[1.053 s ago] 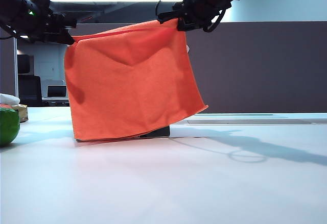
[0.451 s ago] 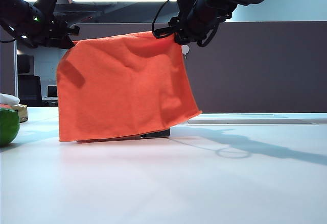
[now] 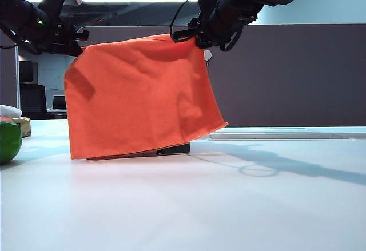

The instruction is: Pick up the cloth from the table and use it to cover the mirror.

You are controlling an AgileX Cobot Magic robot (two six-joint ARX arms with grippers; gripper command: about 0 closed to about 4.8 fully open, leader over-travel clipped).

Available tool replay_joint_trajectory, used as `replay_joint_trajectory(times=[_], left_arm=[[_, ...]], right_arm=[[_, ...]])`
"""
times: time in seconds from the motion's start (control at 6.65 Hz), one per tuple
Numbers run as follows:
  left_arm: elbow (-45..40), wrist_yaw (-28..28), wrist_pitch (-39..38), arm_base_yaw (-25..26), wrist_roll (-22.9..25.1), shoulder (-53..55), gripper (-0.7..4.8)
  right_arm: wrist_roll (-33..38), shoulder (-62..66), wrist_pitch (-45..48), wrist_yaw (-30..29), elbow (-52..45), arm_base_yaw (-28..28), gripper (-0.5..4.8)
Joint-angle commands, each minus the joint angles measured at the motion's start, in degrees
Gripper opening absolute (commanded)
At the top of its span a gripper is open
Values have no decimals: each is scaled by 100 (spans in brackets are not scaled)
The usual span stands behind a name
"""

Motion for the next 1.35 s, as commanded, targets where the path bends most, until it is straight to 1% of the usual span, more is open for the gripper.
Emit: replay_joint_trajectory(times=[0.15, 0.3, 0.45, 0.6, 0.75, 1.05, 1.35], left_arm=[[26, -37, -61, 11, 46, 46, -6], [26, -37, -92, 11, 48, 52, -6], [26, -35, -98, 11, 48, 81, -6], [26, -37, -98, 11, 48, 81, -6], [26, -37, -96, 11, 48, 81, -6], [26, -35, -98, 11, 48, 81, -6], [26, -33, -98, 11, 46, 81, -6]], right_arm=[[26, 256, 483, 0, 111, -267, -6], [26, 256, 544, 2, 111, -267, -6], [31, 258, 579, -109, 111, -267, 19], [31, 258, 581, -273, 111, -267, 27], [31, 258, 575, -273, 111, -267, 62], [31, 258, 579, -275, 111, -267, 151], [31, 258, 719, -446, 111, -267, 150]])
